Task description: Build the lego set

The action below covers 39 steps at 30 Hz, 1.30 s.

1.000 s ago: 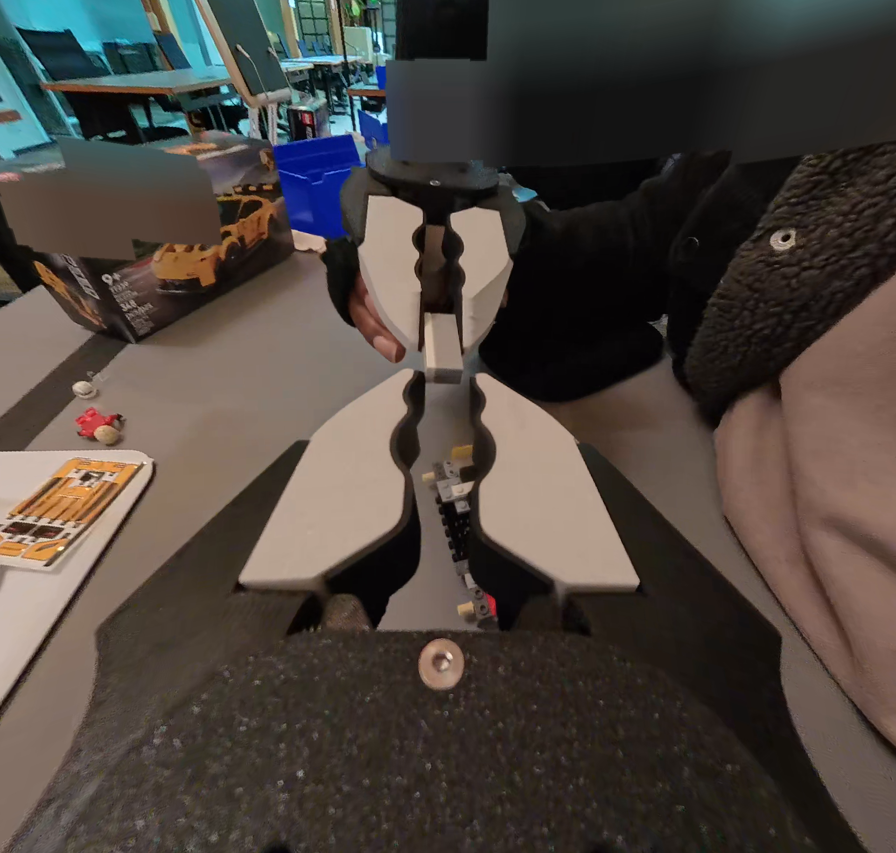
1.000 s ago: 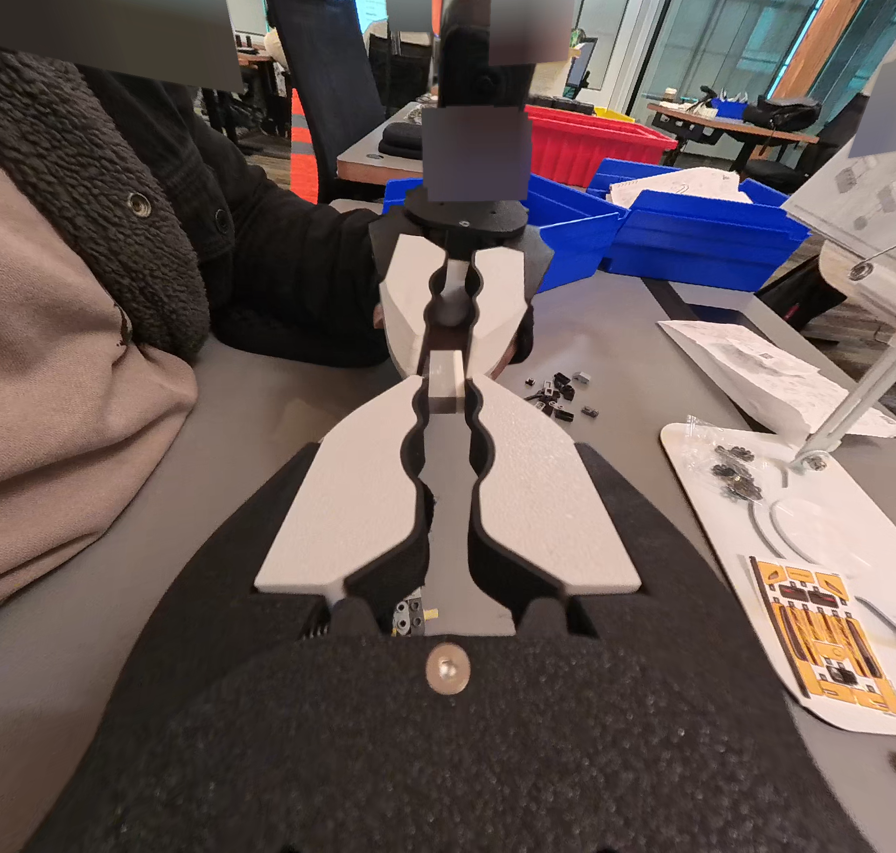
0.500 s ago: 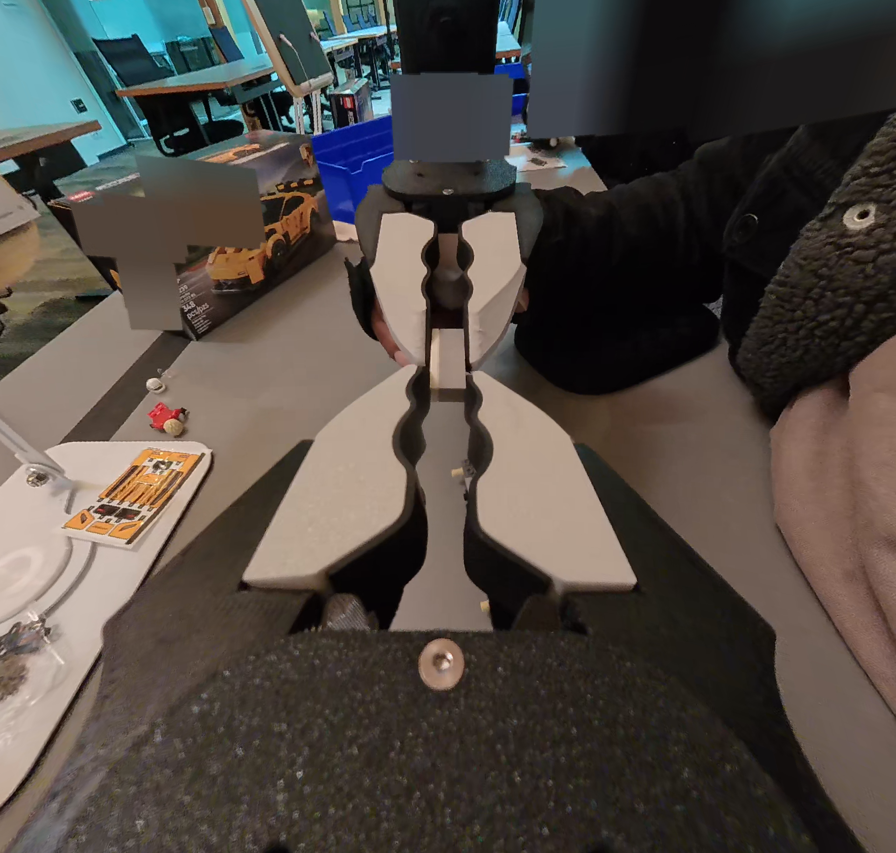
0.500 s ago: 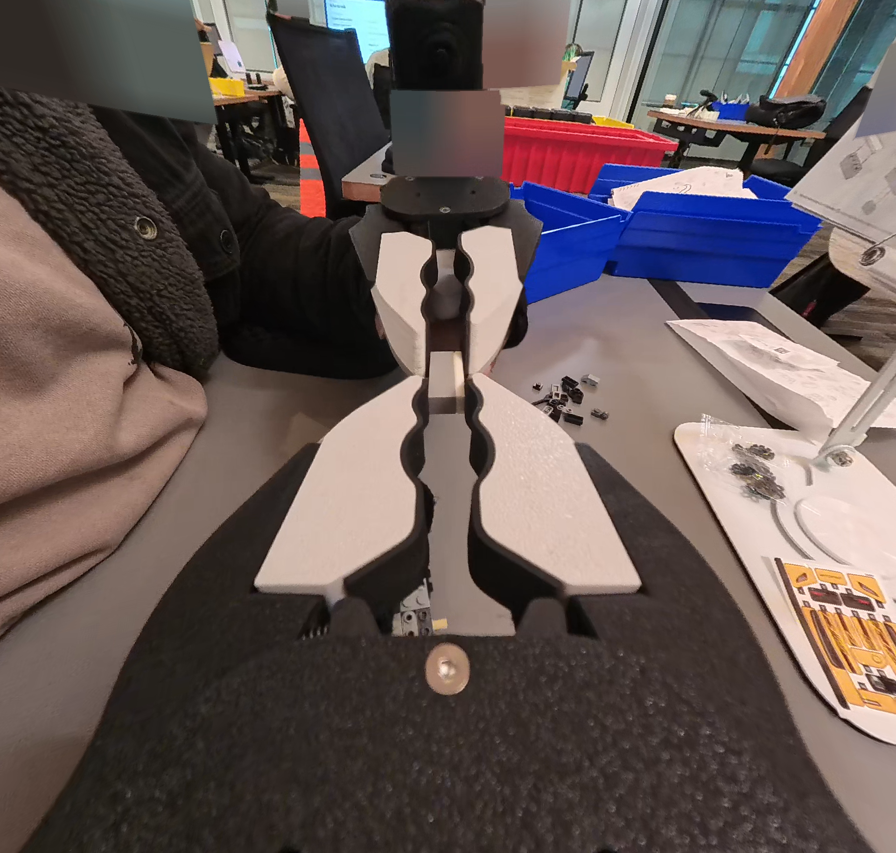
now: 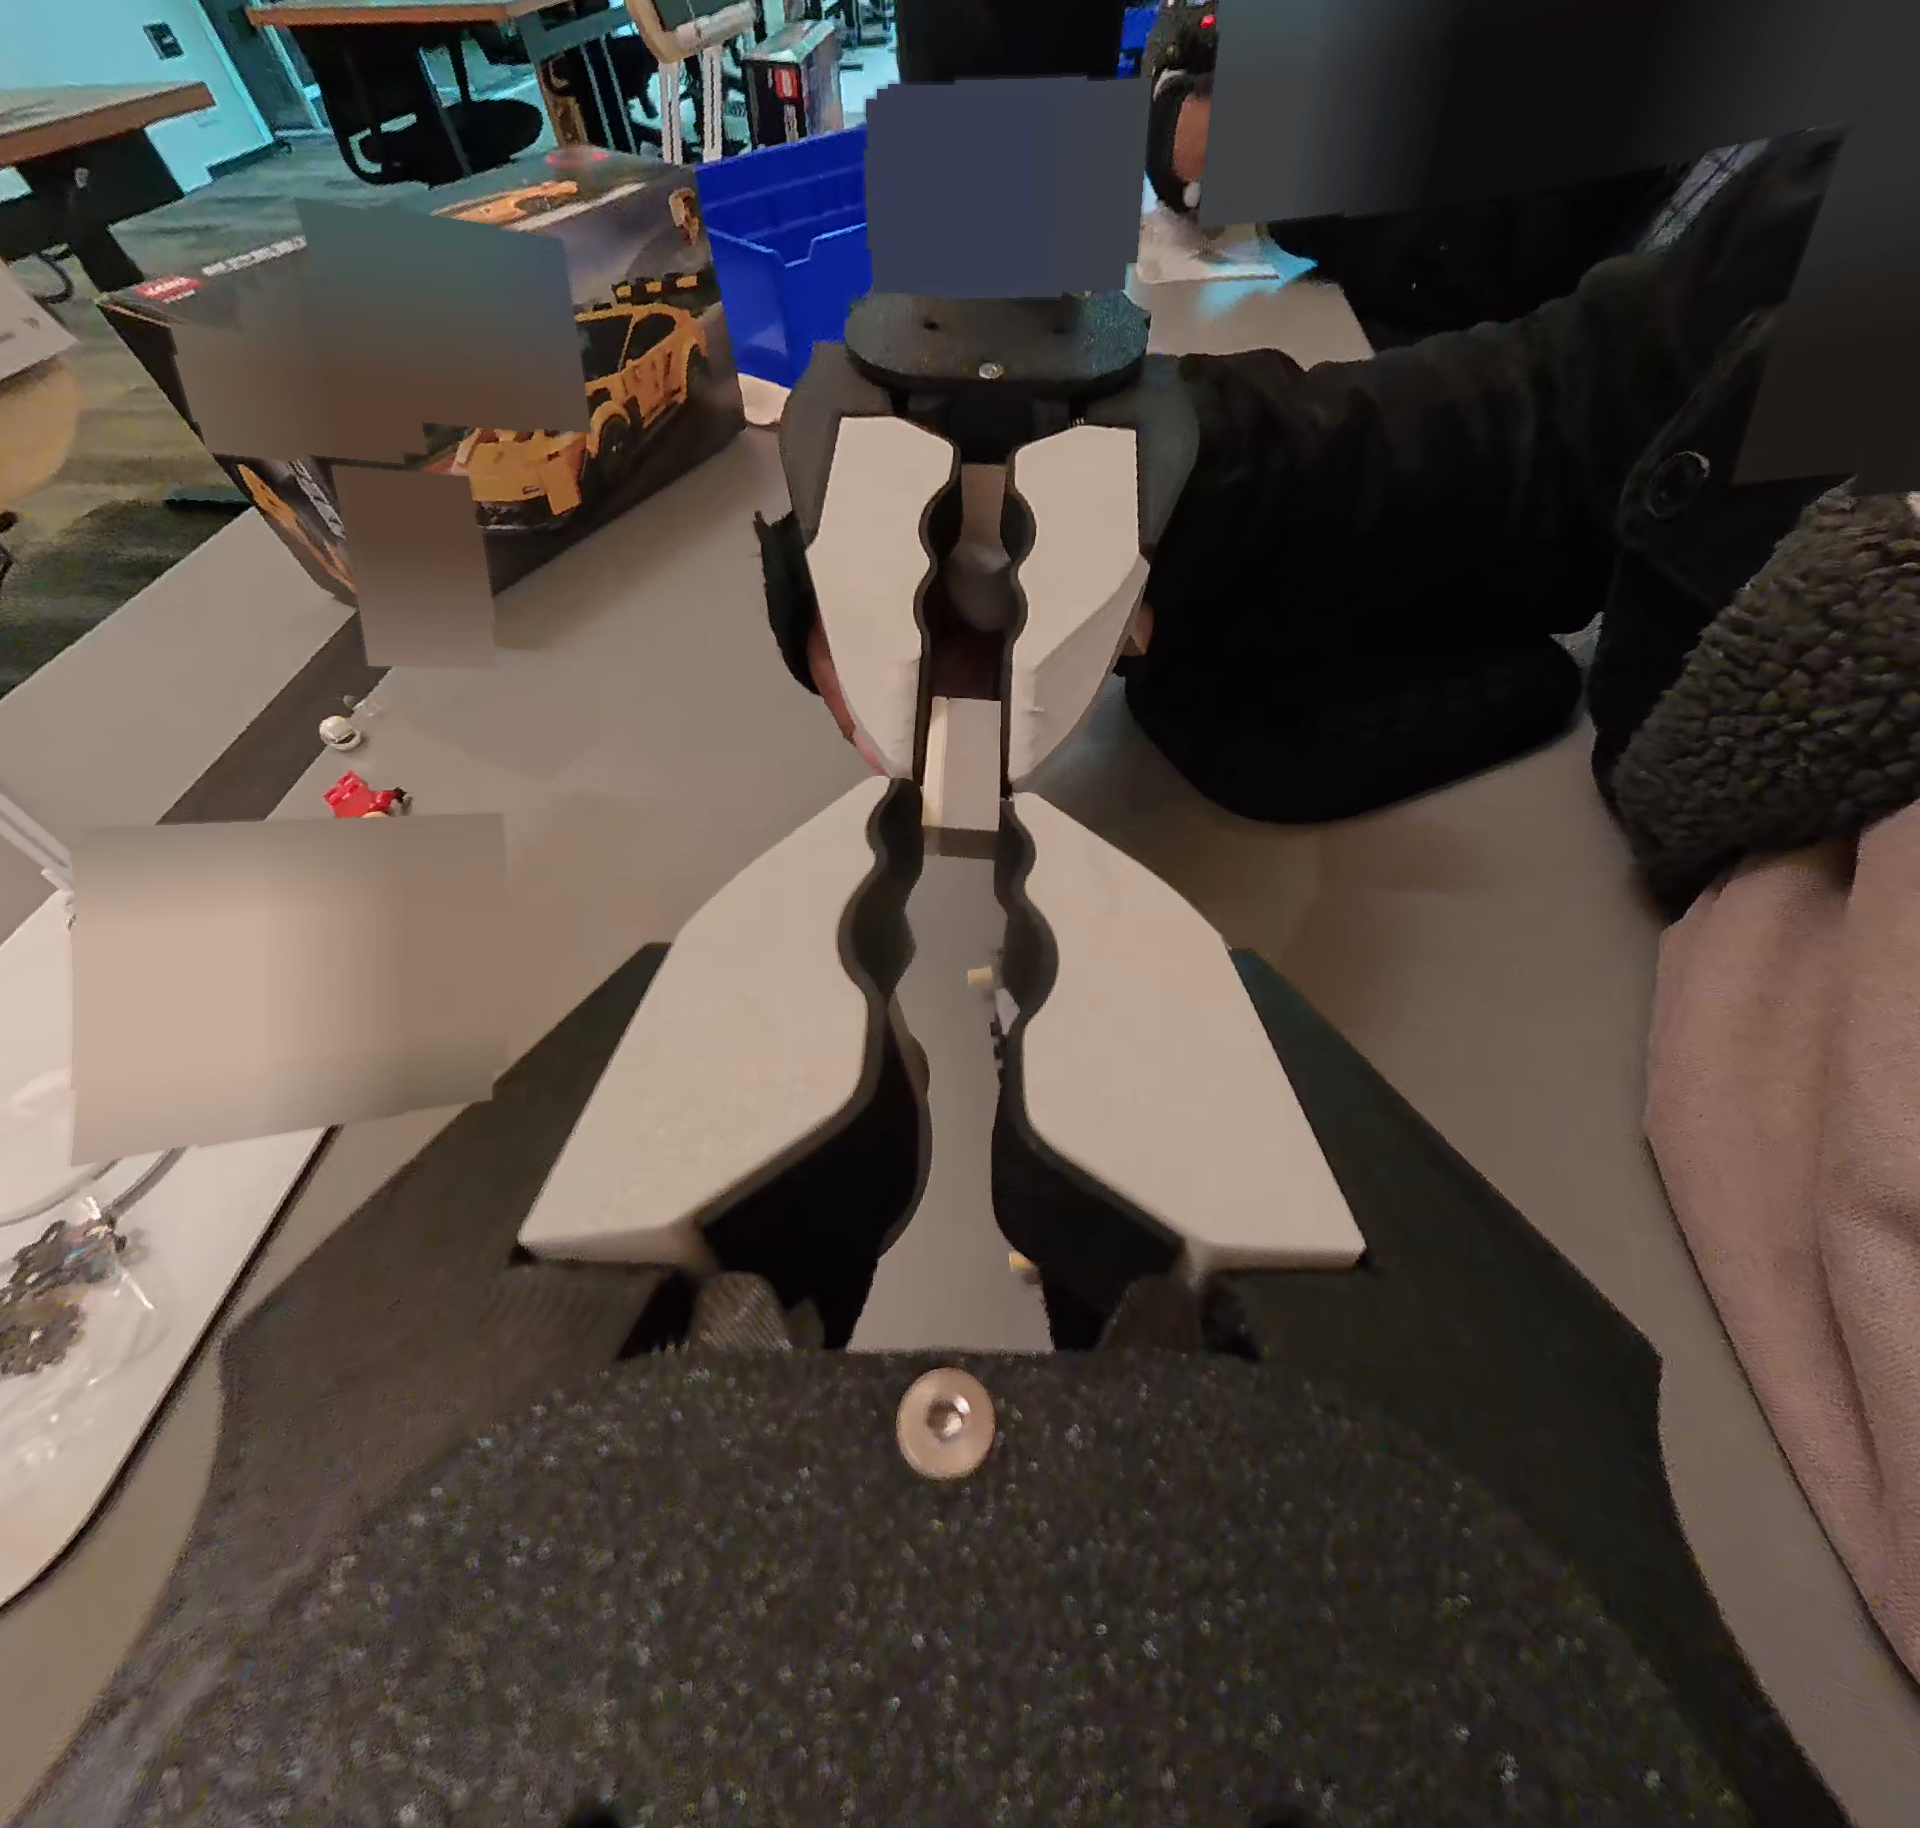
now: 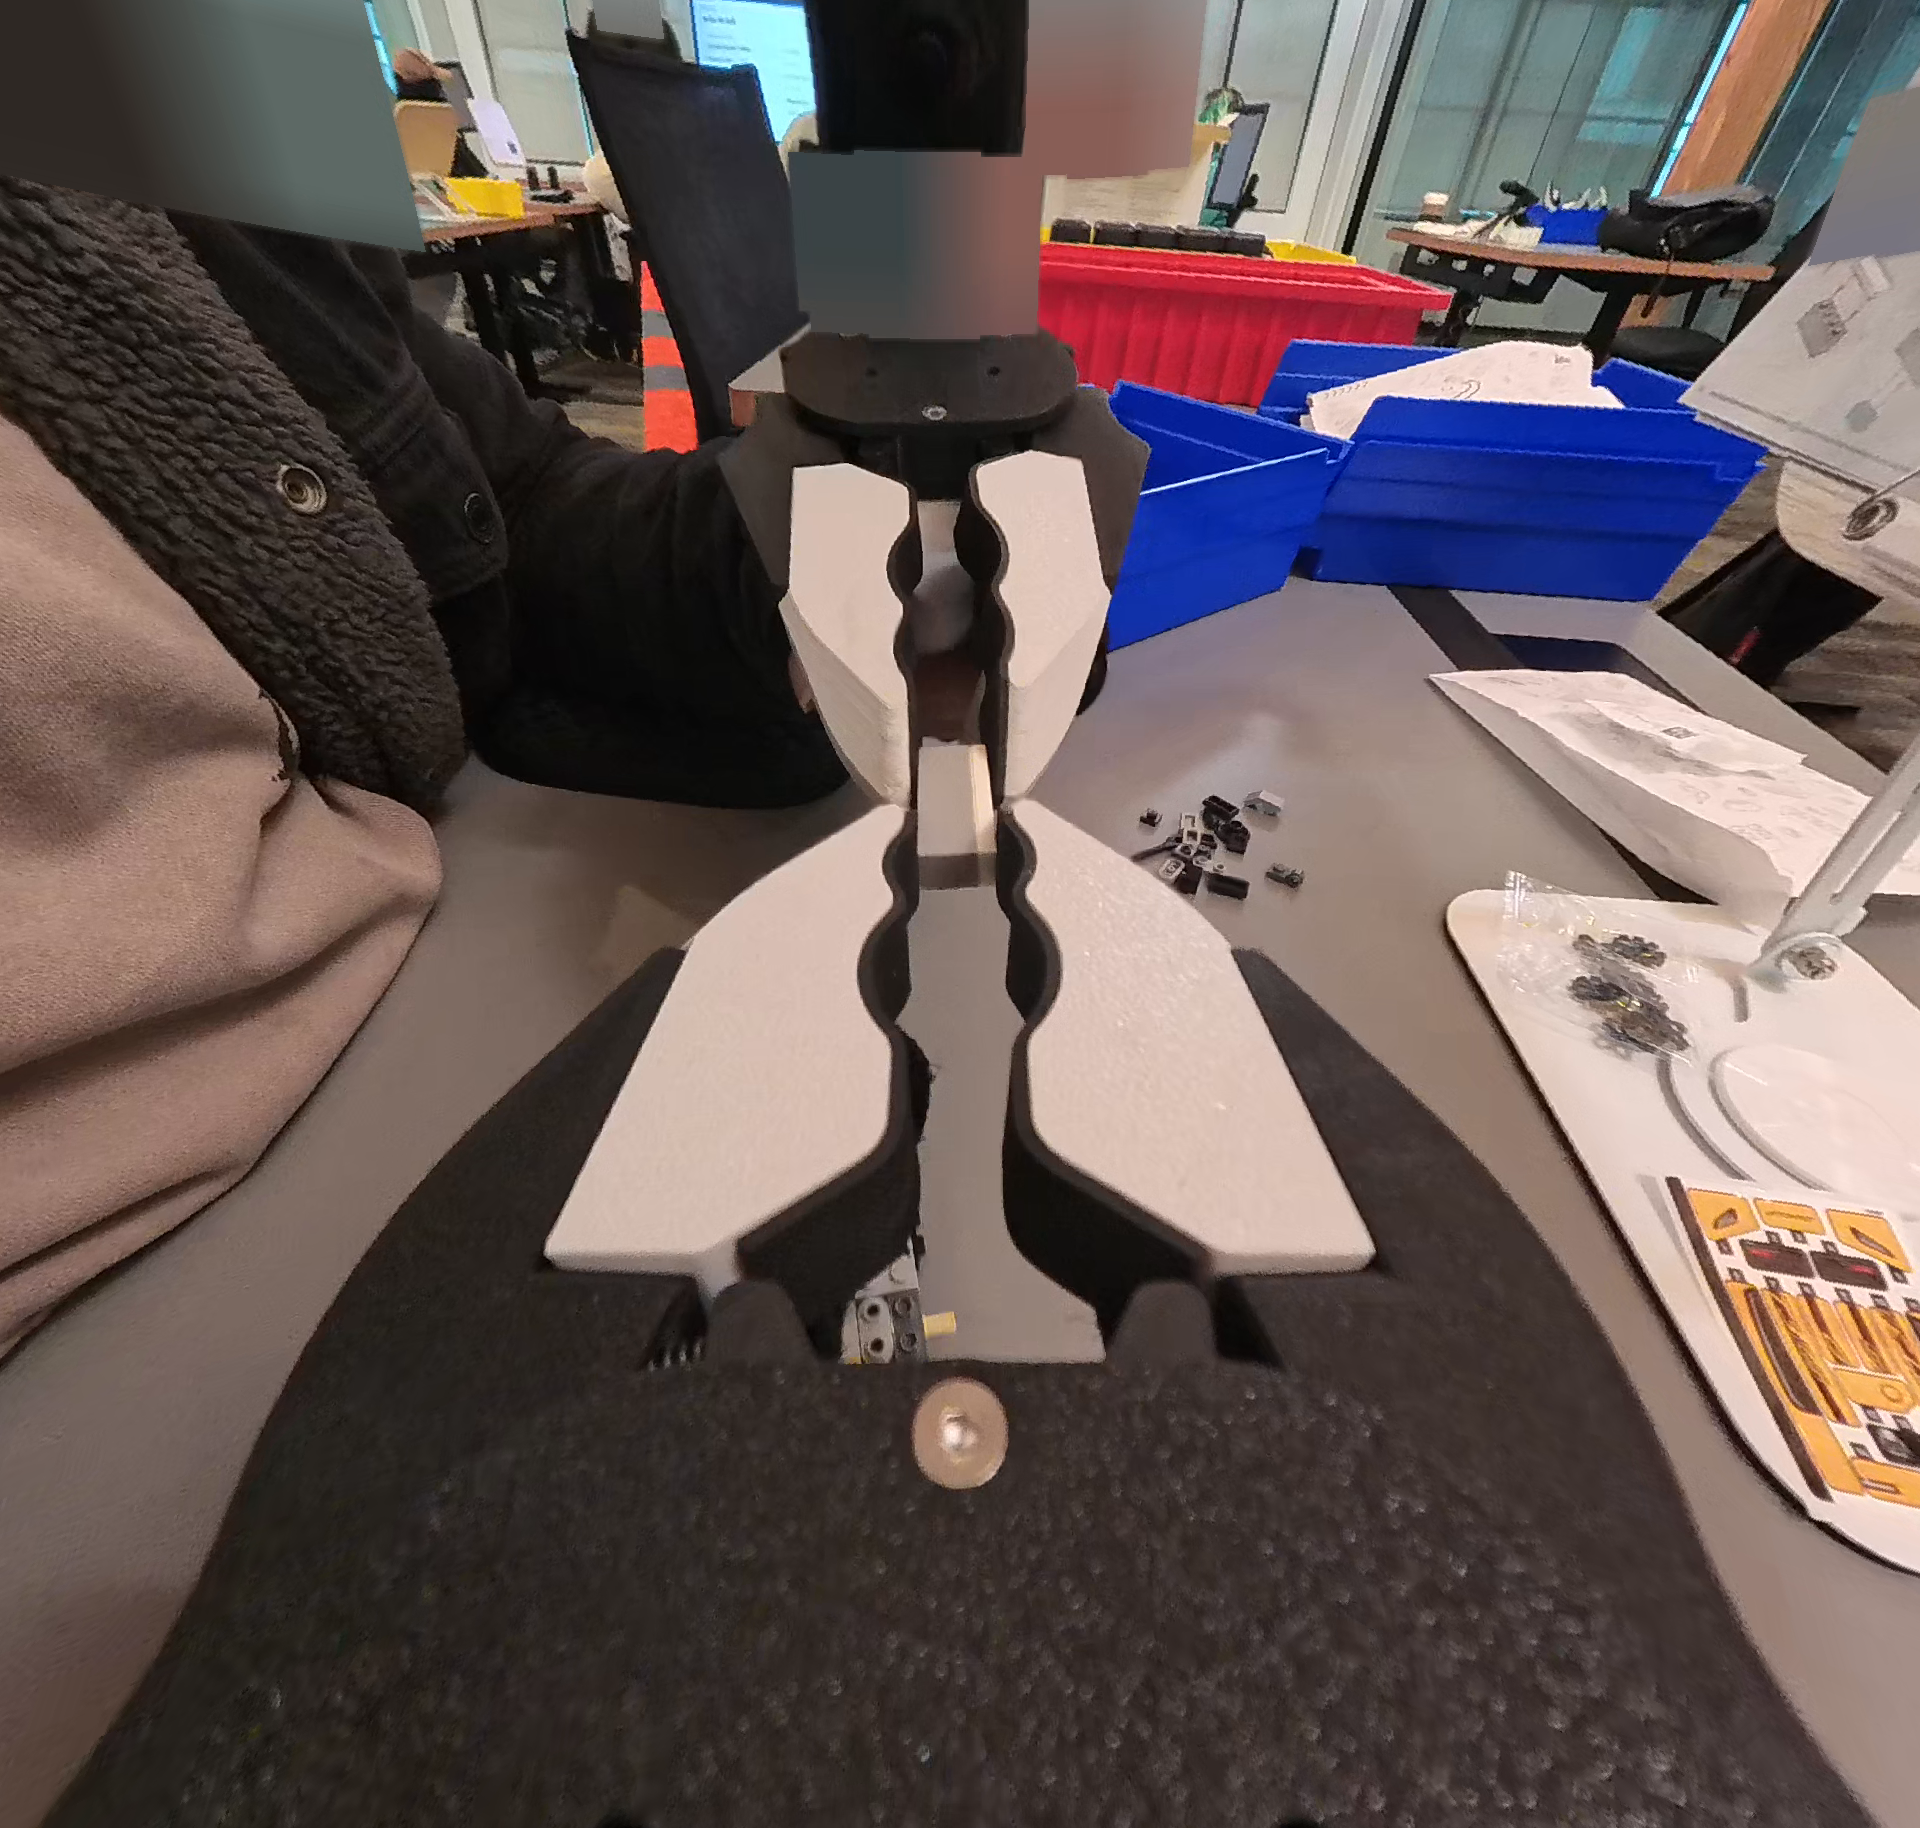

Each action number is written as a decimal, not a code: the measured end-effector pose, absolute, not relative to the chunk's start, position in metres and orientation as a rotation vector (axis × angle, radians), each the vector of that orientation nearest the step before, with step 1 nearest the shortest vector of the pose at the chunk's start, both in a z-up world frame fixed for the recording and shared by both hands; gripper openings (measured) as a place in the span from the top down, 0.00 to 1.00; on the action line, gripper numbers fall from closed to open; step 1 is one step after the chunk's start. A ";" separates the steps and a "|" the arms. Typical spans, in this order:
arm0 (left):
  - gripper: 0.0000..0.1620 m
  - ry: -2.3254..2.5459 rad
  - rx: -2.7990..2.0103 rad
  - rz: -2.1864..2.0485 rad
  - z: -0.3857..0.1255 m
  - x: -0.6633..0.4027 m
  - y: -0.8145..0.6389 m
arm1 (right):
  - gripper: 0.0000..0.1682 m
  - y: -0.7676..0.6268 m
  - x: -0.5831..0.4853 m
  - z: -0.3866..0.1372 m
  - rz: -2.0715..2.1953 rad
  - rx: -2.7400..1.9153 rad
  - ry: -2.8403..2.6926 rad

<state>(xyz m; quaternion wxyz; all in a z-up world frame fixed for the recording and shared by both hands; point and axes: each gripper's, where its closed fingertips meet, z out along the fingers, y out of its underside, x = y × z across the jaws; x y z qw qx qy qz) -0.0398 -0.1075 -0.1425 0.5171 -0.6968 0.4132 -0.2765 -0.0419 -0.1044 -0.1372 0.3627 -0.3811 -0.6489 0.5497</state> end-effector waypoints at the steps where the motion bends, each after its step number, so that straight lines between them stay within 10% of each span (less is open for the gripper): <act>1: 0.91 0.993 -1.681 -0.648 -0.143 -0.040 -0.107 | 0.92 -0.104 -0.042 -0.138 1.416 -0.986 -1.671; 39: 0.89 0.849 -1.739 -0.979 -0.149 -0.040 -0.103 | 0.92 -0.085 -0.042 -0.139 1.347 -0.976 -1.609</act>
